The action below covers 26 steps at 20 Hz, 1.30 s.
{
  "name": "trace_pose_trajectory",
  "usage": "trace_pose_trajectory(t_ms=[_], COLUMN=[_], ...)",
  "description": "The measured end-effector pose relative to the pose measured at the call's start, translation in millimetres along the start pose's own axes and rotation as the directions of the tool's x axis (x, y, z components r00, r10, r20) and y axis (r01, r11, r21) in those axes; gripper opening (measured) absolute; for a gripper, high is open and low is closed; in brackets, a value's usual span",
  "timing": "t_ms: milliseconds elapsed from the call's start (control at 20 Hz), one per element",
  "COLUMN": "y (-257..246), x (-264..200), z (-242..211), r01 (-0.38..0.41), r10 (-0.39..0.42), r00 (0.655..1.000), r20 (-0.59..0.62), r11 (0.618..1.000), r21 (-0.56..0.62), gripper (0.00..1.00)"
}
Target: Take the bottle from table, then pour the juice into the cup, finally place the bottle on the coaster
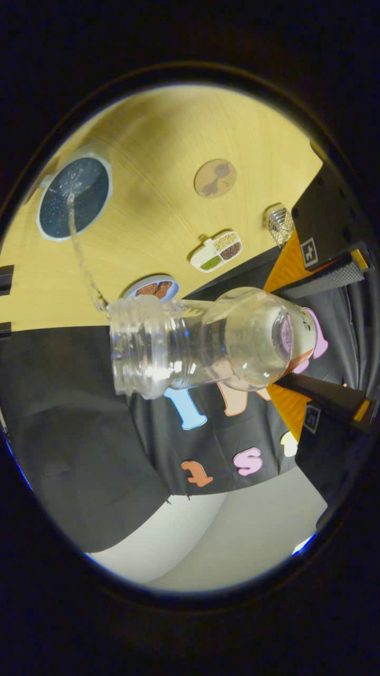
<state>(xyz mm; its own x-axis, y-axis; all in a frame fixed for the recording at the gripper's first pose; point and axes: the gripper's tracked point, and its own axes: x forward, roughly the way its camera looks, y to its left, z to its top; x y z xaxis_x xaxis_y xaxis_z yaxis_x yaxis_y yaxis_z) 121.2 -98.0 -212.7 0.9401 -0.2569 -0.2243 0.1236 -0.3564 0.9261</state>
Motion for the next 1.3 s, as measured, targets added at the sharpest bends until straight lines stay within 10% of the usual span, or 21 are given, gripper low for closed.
trace_pose_trajectory(t_ms=[1300], y=[34.1], x=[2.2], z=[5.8], r01=[-0.079], r10=[0.07], r00=[0.995], r20=[0.071], r11=[0.989], r21=[0.129], gripper=[0.78])
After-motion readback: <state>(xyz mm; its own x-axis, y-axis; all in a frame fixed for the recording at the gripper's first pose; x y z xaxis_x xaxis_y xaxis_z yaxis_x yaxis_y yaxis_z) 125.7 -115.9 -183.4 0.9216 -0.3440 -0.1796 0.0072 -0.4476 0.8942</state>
